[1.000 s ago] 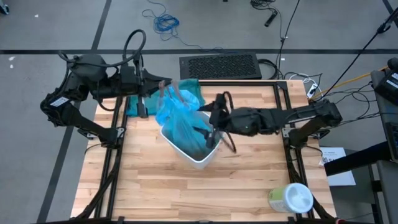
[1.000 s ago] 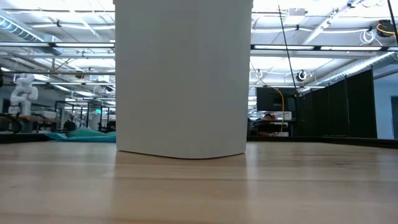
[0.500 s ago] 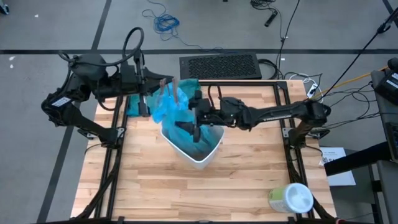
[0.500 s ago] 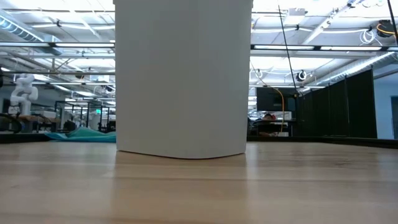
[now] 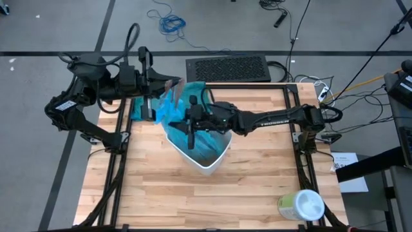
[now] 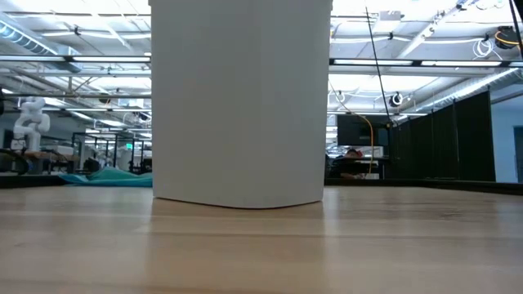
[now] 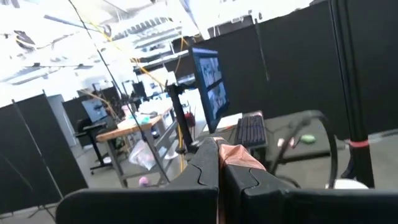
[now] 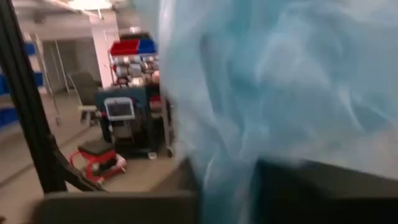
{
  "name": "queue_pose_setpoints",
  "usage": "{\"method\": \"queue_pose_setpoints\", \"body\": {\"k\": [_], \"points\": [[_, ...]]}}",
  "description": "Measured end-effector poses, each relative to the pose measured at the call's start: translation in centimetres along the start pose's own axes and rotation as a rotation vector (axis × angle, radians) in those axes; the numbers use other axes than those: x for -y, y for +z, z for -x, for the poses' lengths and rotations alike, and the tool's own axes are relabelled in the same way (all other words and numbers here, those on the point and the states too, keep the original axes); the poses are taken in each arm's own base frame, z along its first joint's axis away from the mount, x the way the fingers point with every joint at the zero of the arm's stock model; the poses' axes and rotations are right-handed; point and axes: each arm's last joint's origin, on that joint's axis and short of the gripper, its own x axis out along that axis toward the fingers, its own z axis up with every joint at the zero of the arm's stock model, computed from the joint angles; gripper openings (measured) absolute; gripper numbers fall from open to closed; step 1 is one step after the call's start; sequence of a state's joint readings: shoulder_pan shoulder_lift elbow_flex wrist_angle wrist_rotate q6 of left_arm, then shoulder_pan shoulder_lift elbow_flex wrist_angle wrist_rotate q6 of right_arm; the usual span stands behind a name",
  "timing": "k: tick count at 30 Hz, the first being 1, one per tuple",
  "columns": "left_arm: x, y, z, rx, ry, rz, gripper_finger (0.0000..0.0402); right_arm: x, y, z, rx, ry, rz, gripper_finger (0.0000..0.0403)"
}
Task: Place trash/remove bag and relplace
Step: Remove the blue trash bag from the bin
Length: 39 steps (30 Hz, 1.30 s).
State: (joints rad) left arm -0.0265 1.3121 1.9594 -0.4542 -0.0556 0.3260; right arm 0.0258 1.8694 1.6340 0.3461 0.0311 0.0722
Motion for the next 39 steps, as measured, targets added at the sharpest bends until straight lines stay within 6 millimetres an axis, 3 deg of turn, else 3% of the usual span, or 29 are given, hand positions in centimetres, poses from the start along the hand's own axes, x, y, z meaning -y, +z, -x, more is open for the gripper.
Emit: {"method": "queue_pose_setpoints", "body": {"k": [1,6,17,22,28,32,39], "points": [[0.0,0.1,0.0,0.007,0.002,0.003,0.0,-0.1,-0.2,-0.1,-0.009,-0.002,0.013,0.002],[-0.2,0.7,0.4,0.038,0.012,0.005,0.0,-0.1,-0.9,-0.1,-0.089,-0.088,0.037,0.0003],[-1.0,3.0,2.1,0.125,-0.013,0.014,0.0,0.1,-2.1,0.2,-0.223,-0.15,0.031,0.0],[-1.3,3.7,2.9,0.133,-0.012,0.031,0.0,0.1,-3.5,0.5,-0.348,-0.166,0.048,0.0],[-1.2,3.6,3.1,0.101,-0.025,0.035,0.0,-0.9,-3.0,0.8,-0.34,-0.13,0.104,0.0],[-1.1,3.2,3.1,0.06,-0.039,0.034,0.0,-1.6,-1.5,1.4,-0.287,-0.111,0.116,0.0005],[-0.7,2.5,3.1,-0.015,-0.068,0.044,0.0,-2.2,0.9,2.5,-0.218,-0.118,0.144,0.0063]]}}
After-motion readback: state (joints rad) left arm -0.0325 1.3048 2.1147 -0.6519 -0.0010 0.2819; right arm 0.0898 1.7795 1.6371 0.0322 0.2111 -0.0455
